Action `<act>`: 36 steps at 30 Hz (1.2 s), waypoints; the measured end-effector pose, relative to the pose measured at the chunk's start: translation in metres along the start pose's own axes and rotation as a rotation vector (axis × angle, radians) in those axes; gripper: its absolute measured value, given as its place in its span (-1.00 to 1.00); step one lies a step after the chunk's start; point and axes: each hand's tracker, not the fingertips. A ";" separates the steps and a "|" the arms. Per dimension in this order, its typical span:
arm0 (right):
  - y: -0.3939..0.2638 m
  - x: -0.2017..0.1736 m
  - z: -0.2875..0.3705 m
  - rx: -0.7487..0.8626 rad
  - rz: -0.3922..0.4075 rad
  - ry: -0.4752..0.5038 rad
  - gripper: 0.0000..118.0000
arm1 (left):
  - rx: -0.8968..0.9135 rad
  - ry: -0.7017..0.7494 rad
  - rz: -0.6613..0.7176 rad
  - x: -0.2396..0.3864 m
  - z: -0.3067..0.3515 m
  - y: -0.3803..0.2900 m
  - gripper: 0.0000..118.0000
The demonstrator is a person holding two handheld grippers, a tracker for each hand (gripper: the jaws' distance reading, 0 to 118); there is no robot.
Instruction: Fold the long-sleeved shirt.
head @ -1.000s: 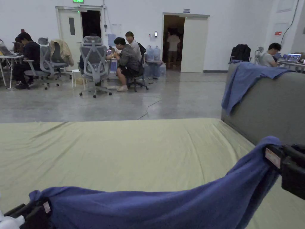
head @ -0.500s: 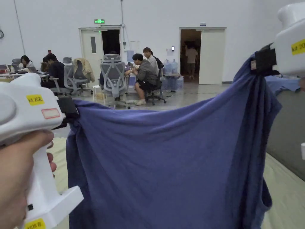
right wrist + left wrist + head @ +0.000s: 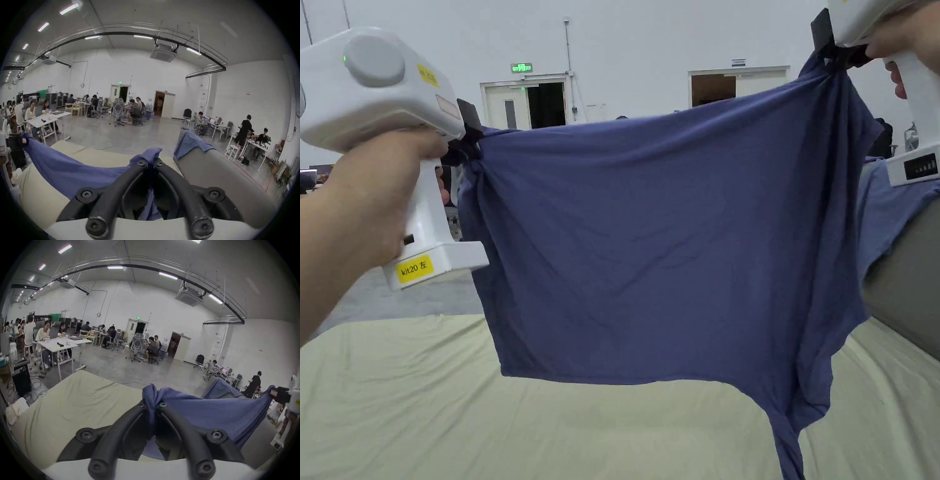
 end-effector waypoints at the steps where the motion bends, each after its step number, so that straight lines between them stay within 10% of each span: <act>1: -0.003 -0.001 -0.011 -0.004 -0.006 0.001 -0.98 | 0.010 0.004 0.003 -0.002 -0.011 -0.002 -0.94; 9: -0.095 -0.025 -0.124 -0.161 0.049 0.014 -0.98 | -0.118 0.036 -0.060 -0.016 -0.108 -0.078 -0.94; 19: -0.377 -0.070 -0.199 -0.628 -0.001 0.150 -0.98 | -0.488 0.109 -0.136 -0.077 -0.183 -0.313 -0.94; 27: -0.473 -0.048 -0.101 -0.696 -0.142 0.310 -0.98 | -0.681 0.080 -0.136 -0.138 -0.093 -0.428 -0.94; 36: -0.520 -0.011 0.088 -0.739 -0.116 0.372 -0.98 | -0.707 0.044 -0.252 -0.156 0.085 -0.462 -0.94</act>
